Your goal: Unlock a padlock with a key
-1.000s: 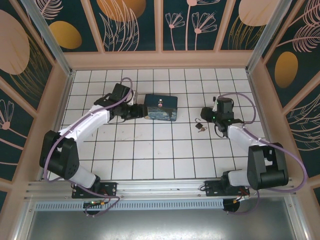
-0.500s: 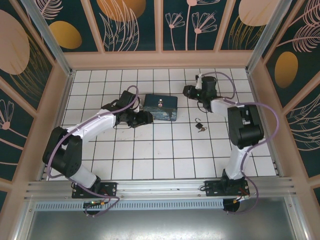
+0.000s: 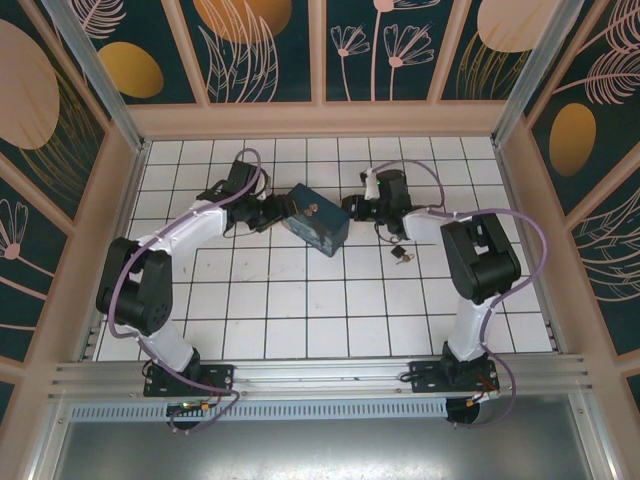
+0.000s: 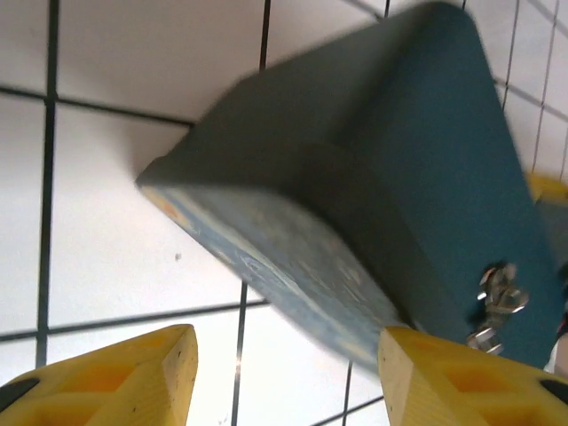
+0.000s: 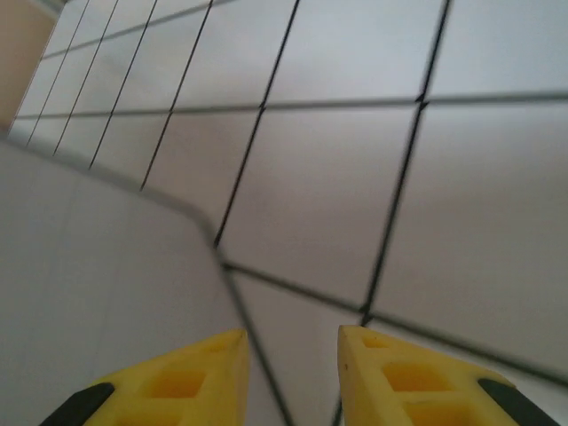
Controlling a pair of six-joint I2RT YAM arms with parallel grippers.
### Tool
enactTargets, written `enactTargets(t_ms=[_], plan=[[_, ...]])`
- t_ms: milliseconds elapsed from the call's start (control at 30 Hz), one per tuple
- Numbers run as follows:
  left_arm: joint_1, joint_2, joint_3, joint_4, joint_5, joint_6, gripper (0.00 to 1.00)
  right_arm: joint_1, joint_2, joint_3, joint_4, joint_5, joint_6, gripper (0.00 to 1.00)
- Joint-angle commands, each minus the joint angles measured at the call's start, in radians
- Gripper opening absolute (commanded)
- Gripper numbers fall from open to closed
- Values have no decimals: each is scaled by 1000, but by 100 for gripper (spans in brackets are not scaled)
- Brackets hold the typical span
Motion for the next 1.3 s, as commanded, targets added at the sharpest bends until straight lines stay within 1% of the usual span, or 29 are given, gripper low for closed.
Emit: enactTargets(t_ms=[0, 100, 233, 333, 400, 500, 600, 700, 800, 933, 1067, 1267], plan=[[33, 0, 52, 17, 2, 1, 57, 80, -74, -48, 21, -16, 55, 31], [42, -18, 63, -17, 2, 24, 57, 115, -115, -87, 20, 26, 92, 31], [42, -96, 7, -61, 8, 40, 58, 85, -180, -114, -41, 77, 98, 32], [38, -166, -87, -34, 82, 6, 58, 75, -178, -105, -35, 31, 81, 31], [29, -206, -143, -8, 115, -17, 58, 77, -140, -88, -24, -8, 91, 27], [4, -246, -208, 85, 189, -79, 58, 91, -107, -114, 70, -66, 147, 24], [-26, -243, -210, 121, 210, -90, 58, 119, -71, -107, 95, -83, 164, 22], [-31, -228, -214, 162, 236, -107, 57, 138, -43, -84, 86, -77, 169, 21], [-31, -216, -197, 147, 220, -87, 57, 150, -30, -97, 110, -67, 193, 20], [-31, -204, -186, 157, 236, -86, 57, 163, 6, -88, 125, -78, 191, 20], [-31, -197, -176, 121, 202, -65, 57, 176, 43, -70, 139, -78, 201, 20], [-31, -182, -169, 153, 229, -76, 57, 215, 94, -27, 150, -86, 209, 20]])
